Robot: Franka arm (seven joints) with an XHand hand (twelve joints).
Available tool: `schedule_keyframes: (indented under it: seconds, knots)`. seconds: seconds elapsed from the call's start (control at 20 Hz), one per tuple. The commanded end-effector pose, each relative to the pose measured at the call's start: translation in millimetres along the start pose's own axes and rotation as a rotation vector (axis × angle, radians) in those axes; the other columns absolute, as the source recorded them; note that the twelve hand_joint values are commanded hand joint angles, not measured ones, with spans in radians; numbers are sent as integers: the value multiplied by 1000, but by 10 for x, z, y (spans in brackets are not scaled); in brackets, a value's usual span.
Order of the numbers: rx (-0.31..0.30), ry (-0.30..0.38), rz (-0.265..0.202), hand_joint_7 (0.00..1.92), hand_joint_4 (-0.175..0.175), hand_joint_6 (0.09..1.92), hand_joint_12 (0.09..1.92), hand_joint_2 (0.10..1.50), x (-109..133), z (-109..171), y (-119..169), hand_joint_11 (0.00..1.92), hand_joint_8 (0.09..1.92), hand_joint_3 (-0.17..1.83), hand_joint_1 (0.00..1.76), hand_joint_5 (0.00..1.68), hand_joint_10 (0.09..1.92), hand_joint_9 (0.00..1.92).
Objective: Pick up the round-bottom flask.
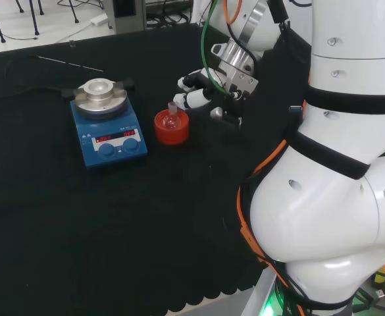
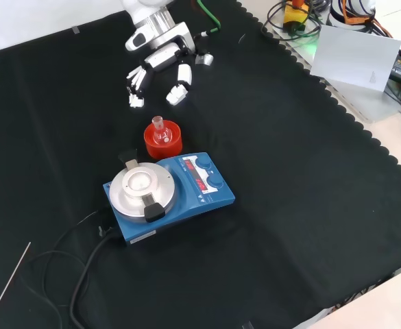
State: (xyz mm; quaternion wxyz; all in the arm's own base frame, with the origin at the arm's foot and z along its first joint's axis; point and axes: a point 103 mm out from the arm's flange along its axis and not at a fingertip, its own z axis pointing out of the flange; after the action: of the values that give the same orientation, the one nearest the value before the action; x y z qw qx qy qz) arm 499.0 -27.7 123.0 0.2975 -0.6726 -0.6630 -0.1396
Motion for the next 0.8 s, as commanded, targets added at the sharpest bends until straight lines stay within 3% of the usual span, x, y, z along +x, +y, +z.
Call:
schedule_keyframes:
  seconds: [0.05,0.8]
  knots:
    - [-16,57,-1,333,-5,87,1355,640,-14,108,51,0,575,663,769,532,596,458]
    - [-43,78,-4,343,-5,87,1375,583,-16,335,134,25,573,631,848,528,595,480]
